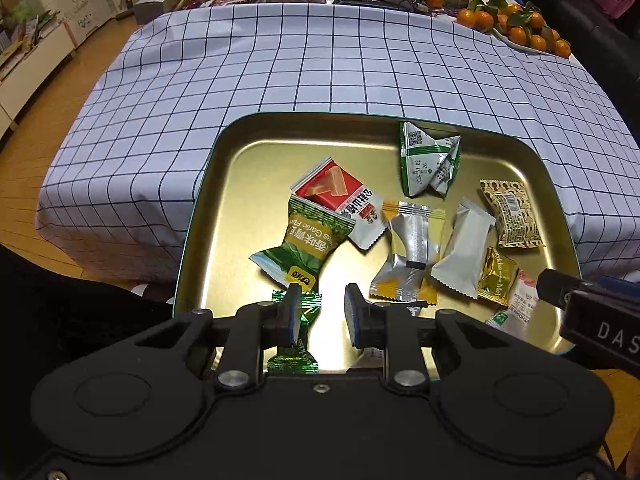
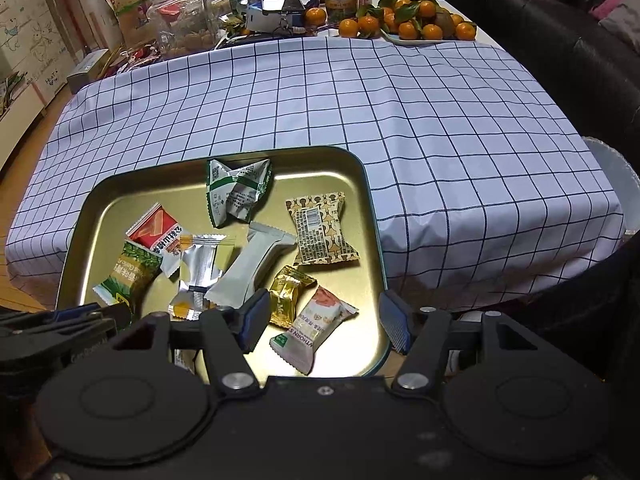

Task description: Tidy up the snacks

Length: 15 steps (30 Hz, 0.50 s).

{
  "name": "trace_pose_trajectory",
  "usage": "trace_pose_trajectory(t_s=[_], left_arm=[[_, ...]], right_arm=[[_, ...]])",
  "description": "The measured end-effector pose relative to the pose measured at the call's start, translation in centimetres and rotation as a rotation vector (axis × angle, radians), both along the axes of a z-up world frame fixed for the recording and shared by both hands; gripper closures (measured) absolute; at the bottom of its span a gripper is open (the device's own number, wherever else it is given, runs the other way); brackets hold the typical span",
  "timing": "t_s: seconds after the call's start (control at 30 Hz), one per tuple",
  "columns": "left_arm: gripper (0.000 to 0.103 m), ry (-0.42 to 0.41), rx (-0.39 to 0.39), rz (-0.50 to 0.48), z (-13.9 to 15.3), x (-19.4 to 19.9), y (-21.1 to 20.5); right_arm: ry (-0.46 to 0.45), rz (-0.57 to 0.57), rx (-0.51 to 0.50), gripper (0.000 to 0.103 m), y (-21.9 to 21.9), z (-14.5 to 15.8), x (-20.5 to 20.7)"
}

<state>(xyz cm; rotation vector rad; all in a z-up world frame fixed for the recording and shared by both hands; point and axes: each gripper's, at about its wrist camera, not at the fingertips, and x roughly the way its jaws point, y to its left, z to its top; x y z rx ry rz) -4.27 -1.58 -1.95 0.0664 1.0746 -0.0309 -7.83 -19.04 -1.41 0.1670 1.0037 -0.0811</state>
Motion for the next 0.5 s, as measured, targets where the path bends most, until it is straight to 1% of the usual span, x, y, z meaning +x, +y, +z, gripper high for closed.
trace_pose_trajectory(t_s=[0.23, 0.33, 0.5], left_arm=[[0.069, 0.021, -0.007, 0.019, -0.38, 0.09, 0.2], [0.069, 0.032, -0.017, 0.017, -0.53, 0.16, 0.2], [0.069, 0.036, -0.007, 0.008, -0.65, 0.13, 0.02]], right_arm=[[0.012, -0.018, 0.014, 0.04, -0.26, -0.19, 0.12], [0.021, -0.018, 0.02, 0.04, -0.21, -0.34, 0.17], [0.019, -0.012, 0.021, 0.04, 0.01, -0.37, 0.26]])
